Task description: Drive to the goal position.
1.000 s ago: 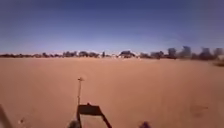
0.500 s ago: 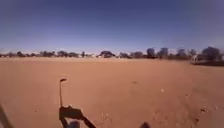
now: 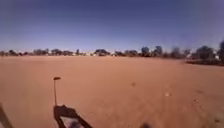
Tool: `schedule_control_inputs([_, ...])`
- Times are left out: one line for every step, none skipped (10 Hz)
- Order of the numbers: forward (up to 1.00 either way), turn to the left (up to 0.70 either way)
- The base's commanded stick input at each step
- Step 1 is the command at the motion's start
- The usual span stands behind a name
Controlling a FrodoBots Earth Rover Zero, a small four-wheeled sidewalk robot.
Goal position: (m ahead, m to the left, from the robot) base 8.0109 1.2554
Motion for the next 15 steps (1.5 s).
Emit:
schedule_control_inputs([0.70,-0.27])
schedule_control_inputs([0.70,-0.27])
schedule_control_inputs([0.70,-0.13])
schedule_control_inputs([0.70,0.00])
schedule_control_inputs([0.70,0.00])
schedule_control_inputs([0.70,0.00])
schedule_control_inputs([0.70,0.00])
schedule_control_inputs([0.70,0.00])
schedule_control_inputs([0.70,0.00])
schedule_control_inputs([0.70,0.00])
schedule_control_inputs([0.70,-0.11])
schedule_control_inputs([0.70,-0.27])
schedule_control_inputs([0.70,-0.27])
schedule_control_inputs([0.70,-0.27])
schedule_control_inputs([0.70,-0.27])
